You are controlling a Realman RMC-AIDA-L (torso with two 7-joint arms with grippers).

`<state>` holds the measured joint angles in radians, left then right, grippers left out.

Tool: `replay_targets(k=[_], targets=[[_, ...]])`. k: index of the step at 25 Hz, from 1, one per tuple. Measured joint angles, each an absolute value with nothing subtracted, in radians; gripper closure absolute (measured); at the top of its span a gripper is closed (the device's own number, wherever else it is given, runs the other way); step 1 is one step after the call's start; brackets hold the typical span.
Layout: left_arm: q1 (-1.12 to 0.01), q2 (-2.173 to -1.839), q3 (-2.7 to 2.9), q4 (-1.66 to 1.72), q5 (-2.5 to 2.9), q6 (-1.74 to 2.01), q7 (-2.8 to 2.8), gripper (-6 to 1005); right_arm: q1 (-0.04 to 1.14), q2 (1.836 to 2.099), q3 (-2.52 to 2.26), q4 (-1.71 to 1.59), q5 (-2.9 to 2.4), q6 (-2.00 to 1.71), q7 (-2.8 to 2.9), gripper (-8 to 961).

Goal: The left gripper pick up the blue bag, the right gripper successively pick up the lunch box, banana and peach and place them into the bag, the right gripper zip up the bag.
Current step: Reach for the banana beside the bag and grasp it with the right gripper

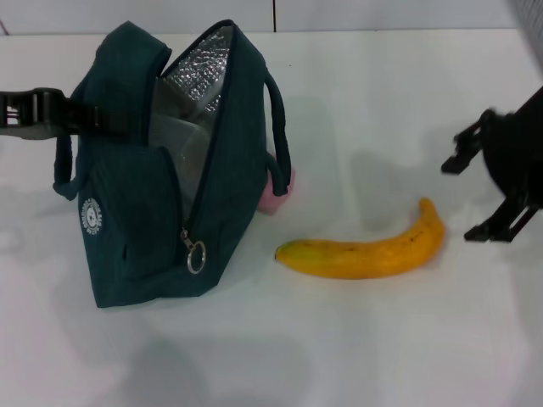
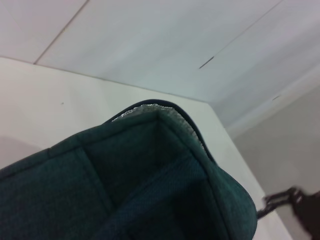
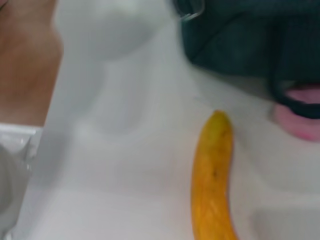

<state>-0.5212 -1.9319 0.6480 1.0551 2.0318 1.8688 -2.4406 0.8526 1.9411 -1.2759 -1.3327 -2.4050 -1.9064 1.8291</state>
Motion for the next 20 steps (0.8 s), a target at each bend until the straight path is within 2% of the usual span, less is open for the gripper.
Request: replay_targets(k=[2,4,5,11,20], targets=[[-0.515,-1.935,0.647,1.054,2.012,1.869,-2.447,954,0.838,1.986,-1.299,-1.333,-2.457,-1.893,1.782,74],[-0.509,-1.935,0.646,1.053,1.999,1.87,-2.453,954,0.817,2.012,-1.334,-1.341,-2.5,-1.856,1.744,81],[-0.508,-1.935,0.646,1.053,1.998,1.87,-2.454,954,0.804,2.016,-1.364,-1.345,-2.511,-1.824,1.733,85],[-0.505,-1.938,0.646,1.047,1.997,1.869,-2.454,954,0.773,2.017,-1.476,-1.319,-2.52,-1.697,1.701,106],[-0.519,-1.944,0.646,1.045,1.996,1.867,-2.455,953,0.797,2.021,-1.529,-1.21,-2.508,-1.615,1.678,138]])
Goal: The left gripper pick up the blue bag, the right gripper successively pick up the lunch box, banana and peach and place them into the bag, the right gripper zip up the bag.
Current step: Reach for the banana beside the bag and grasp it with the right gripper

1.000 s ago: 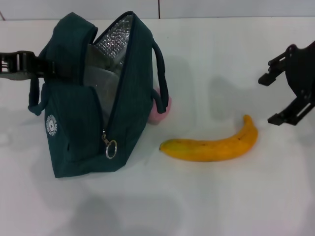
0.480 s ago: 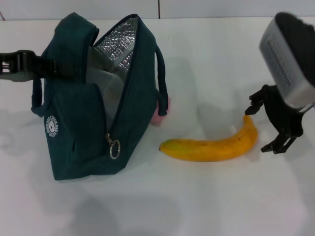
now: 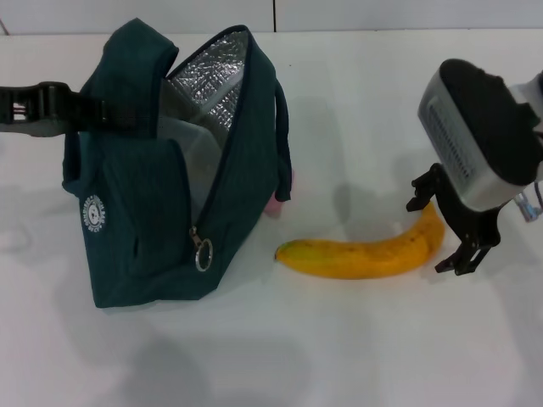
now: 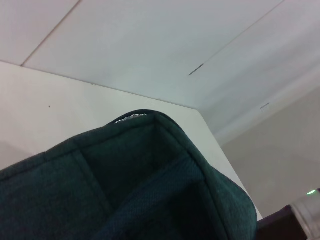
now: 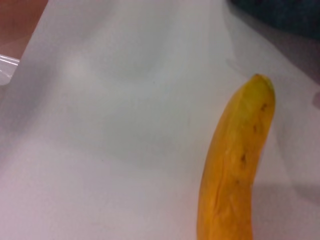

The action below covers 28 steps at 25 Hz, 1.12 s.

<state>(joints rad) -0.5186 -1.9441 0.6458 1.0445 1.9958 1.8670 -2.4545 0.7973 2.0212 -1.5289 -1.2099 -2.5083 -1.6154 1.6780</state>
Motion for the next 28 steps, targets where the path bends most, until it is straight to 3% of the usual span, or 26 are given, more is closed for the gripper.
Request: replay_targets(k=[28], targets=[[-0.518,-1.941,0.646,1.049,1.996,1.87,-2.454,952,0.828,2.026,-1.614,-1.089,-2.478,-1.514,1.693,261]])
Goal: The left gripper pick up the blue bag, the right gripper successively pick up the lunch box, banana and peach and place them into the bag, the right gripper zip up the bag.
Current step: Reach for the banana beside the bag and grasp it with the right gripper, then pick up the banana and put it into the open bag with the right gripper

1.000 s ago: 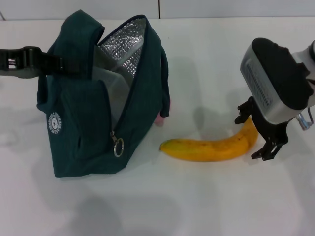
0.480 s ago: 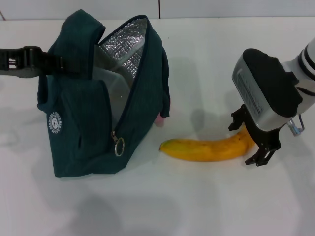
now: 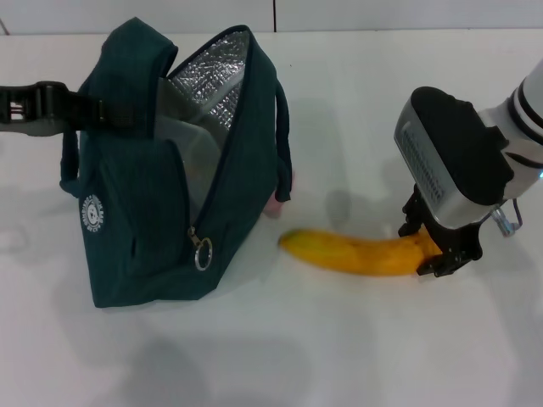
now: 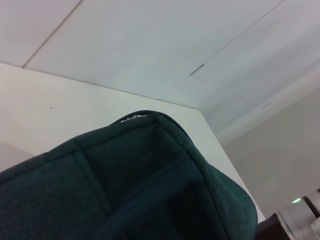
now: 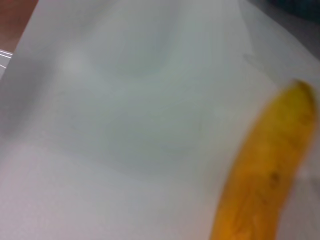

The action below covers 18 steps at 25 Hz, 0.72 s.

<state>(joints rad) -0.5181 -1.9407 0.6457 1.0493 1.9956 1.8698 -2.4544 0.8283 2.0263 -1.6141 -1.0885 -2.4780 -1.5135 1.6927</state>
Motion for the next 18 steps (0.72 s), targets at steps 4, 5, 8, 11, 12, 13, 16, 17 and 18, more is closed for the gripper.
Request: replay_targets(k=[4,5,8,11,12,13,16,17,18], targets=[[-0.514,-1.938,0.646,1.048,1.996,1.87,-2.453,952,0.829,2.025,-1.608,-1.109,-2.468,-1.542,1.699,370],[-0.514,-1.937,0.646,1.047,1.996,1.87,-2.452,952,0.828,2.024,-1.606,-1.118,-2.465,-1.553,1.702,397],[-0.513,-1.936,0.646,1.045,1.996,1.87,-2.45,951,0.822,2.022,-1.574,-1.168,-2.446,-1.62,1.715,454],[-0.513,-1.936,0.646,1.044,1.996,1.871,-2.449,951,0.816,2.022,-1.509,-1.217,-2.414,-1.727,1.724,500],[-0.513,-1.936,0.646,1.045,1.996,1.871,-2.449,951,0.815,2.021,-1.475,-1.237,-2.385,-1.796,1.73,500],[-0.513,-1.936,0.646,1.045,1.996,1.871,-2.448,951,0.815,2.02,-1.462,-1.245,-2.37,-1.829,1.735,500],[-0.514,-1.936,0.646,1.045,1.996,1.871,-2.448,951,0.819,2.018,-1.424,-1.276,-2.309,-1.97,1.77,500],[-0.514,-1.936,0.646,1.045,1.996,1.871,-2.448,951,0.82,2.018,-1.42,-1.283,-2.298,-1.997,1.78,499],[-0.514,-1.936,0.646,1.045,1.996,1.871,-2.448,951,0.82,2.018,-1.415,-1.293,-2.276,-2.034,1.795,499]])
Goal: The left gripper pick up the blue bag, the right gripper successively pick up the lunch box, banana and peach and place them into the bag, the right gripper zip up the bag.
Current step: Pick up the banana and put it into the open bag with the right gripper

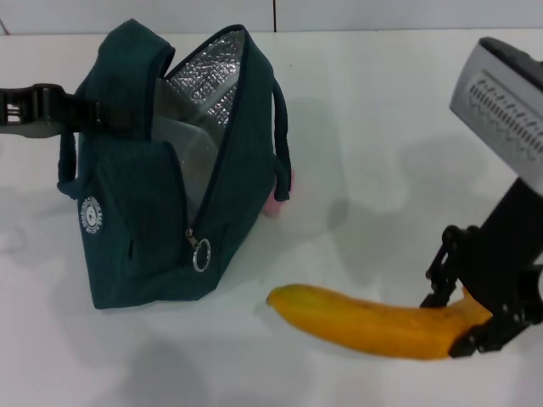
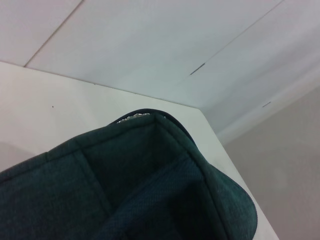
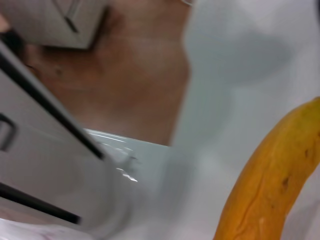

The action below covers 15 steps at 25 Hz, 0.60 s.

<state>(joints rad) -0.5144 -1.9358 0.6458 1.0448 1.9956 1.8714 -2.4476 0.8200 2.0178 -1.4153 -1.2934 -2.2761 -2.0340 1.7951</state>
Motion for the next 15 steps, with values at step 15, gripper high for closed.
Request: replay_targets(k=[15], targets=[[-0.513,-1.942,0.648,1.045,1.995,1.871,-2.421,950,0.851,1.965,-0.894,-1.018,-1.851,-2.147,2.069,499]])
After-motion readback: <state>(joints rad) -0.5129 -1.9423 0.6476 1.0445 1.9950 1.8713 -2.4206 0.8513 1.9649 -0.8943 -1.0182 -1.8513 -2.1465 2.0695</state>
